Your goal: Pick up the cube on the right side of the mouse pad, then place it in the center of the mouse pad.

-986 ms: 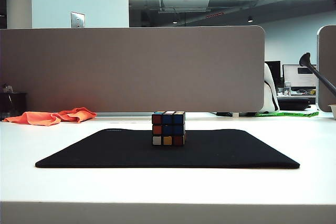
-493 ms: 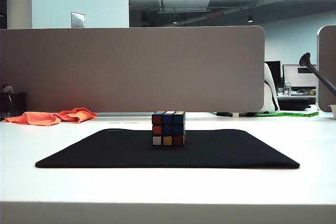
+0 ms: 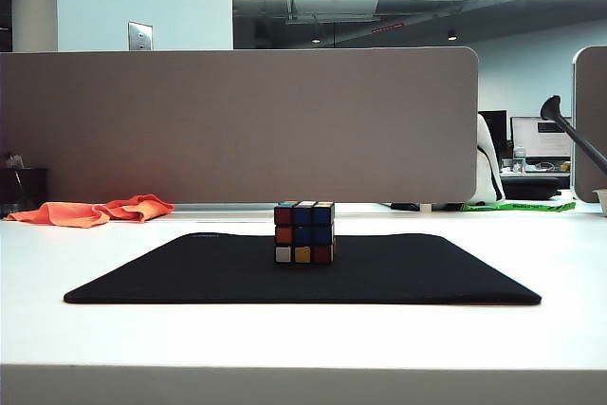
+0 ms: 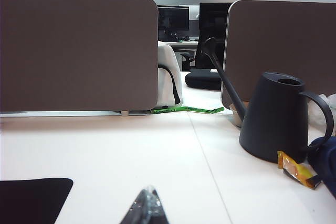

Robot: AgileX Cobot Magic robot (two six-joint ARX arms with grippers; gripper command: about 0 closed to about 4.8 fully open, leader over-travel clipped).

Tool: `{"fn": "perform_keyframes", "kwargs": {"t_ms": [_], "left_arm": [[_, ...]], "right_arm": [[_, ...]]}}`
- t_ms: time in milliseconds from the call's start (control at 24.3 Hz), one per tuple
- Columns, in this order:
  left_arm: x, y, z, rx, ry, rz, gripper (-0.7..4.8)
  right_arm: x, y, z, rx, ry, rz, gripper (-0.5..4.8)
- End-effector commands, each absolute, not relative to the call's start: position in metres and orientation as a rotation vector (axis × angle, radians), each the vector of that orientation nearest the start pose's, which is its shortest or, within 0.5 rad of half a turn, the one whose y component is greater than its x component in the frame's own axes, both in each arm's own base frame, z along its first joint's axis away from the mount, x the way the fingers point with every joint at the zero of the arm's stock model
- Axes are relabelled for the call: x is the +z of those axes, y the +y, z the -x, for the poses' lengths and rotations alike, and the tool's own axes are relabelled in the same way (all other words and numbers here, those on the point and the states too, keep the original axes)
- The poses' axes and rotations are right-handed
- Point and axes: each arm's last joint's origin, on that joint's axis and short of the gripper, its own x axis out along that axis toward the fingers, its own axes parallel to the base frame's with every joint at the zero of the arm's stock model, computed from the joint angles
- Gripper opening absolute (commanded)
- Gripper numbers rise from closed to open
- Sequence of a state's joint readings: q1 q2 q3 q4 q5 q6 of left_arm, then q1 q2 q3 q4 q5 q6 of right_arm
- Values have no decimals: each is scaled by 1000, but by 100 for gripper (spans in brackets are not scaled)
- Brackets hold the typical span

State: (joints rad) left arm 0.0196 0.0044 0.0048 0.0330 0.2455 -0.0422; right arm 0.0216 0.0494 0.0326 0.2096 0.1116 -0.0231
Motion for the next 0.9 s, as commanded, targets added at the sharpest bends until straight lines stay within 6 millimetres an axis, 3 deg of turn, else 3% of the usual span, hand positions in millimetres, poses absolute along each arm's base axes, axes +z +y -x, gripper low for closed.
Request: {"fn": "perform_keyframes", "kwargs": {"t_ms": [41,658,904], "left_arm": [[171,-5,-97,-222,-47,35,-6],[172,-3,-97,-157,-58,57,-6],[173,-2,-97,-132,-68,55,-6]], "right_arm": [[185,-1,-95,-91,-199,-31,-5],[163,-1,-97,-92,16,-26,-5],[165,-1,-97,-80,-2,-3,-5]]}}
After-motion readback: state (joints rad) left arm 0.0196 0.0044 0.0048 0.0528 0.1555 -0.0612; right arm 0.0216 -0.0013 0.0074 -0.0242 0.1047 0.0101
